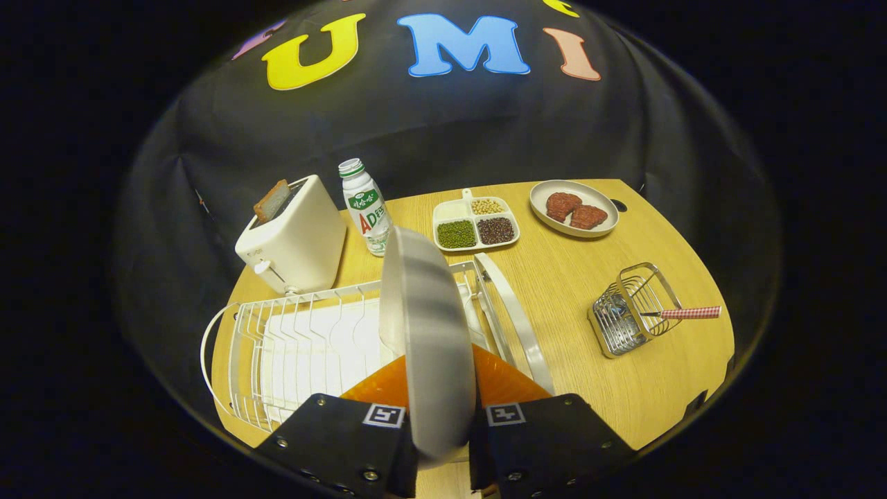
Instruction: Take the plate from the dish rack, then take the spoon from the basket and place it into the plate.
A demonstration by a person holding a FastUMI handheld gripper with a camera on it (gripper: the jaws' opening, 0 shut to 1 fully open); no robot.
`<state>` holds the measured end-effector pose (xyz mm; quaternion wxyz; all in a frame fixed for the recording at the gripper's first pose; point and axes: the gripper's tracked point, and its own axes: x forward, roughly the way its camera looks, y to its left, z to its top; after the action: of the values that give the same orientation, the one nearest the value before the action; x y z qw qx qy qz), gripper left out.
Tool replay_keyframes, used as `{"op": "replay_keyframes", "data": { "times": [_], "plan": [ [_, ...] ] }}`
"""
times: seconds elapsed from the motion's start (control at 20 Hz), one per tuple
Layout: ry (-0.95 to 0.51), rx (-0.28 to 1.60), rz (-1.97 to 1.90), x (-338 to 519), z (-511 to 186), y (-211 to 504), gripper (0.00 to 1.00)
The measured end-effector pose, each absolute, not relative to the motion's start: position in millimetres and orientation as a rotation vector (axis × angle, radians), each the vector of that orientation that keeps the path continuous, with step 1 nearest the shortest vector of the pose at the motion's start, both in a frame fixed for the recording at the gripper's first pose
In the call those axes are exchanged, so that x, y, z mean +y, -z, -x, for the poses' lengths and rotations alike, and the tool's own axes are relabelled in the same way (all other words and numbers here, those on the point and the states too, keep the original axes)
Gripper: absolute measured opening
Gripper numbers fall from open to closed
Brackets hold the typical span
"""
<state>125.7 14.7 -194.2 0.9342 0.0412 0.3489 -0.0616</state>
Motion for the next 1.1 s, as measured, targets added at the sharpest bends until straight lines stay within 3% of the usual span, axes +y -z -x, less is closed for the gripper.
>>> {"op": "replay_keyframes", "data": {
  "times": [0.85, 1.1],
  "plan": [
    [0.300, 0.624, 0.491, 40, -124, 145, 0.28],
    [0.322, 0.602, 0.484, 37, -108, 129, 0.28]
  ]
}}
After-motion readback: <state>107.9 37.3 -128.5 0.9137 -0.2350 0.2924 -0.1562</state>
